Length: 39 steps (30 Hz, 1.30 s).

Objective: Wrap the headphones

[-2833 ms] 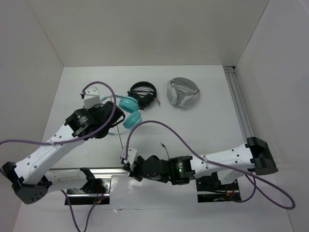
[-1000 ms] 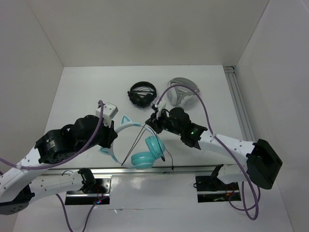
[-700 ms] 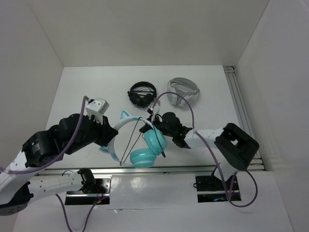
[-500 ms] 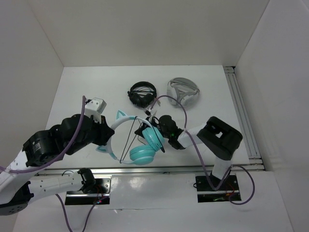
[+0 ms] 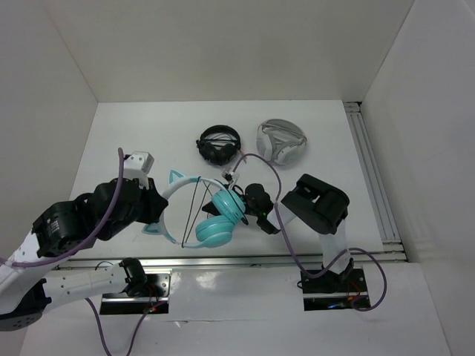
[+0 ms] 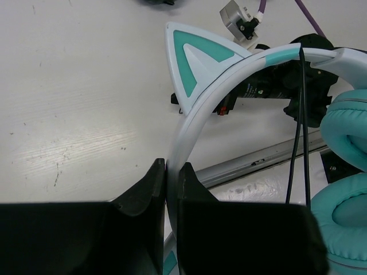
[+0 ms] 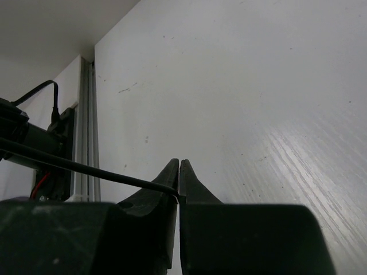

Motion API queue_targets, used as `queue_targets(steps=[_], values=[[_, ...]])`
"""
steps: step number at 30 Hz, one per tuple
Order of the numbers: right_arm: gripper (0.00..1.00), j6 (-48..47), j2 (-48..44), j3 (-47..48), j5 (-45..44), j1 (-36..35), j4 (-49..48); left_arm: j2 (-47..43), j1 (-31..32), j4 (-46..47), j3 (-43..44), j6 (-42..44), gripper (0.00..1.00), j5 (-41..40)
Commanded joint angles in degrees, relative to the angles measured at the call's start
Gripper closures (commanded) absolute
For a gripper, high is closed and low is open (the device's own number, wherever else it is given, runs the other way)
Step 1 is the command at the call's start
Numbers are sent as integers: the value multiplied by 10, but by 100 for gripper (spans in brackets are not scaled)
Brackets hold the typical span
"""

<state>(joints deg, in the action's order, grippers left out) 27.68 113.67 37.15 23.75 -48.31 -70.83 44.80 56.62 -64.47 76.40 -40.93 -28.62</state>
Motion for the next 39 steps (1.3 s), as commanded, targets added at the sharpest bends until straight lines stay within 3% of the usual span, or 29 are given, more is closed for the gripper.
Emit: queue_targets(steps=[1,12,14,19,23,24,25,28,35,39], values=[[92,4,38,7,9,-5,6,-22,2,119,29,-53,100,-18],[86,15,95,26,21,-29,-26,-37,2,113,17,-78,100,-21],[94,15,100,21,7,-29,-26,-44,2,108,12,-83,100,-27],[94,9,94,1,7,-29,-19,-49,2,81,19,-102,100,-64],[88,9,82,-14,7,-29,-12,-59,2,65,24,-122,100,-93],[89,3,81,-22,1,-34,-12,-59,2,60,24,-129,100,-99],[98,3,75,-33,1,-35,-12,-59,2,55,24,-129,100,-110],[100,-3,46,-51,-24,-50,4,-59,2,35,24,-170,100,-139],[100,4,-103,-65,-286,-195,203,-44,2,-33,7,-303,100,-286],[100,-2,-168,1,-423,-317,421,6,2,-44,19,-309,100,-340]])
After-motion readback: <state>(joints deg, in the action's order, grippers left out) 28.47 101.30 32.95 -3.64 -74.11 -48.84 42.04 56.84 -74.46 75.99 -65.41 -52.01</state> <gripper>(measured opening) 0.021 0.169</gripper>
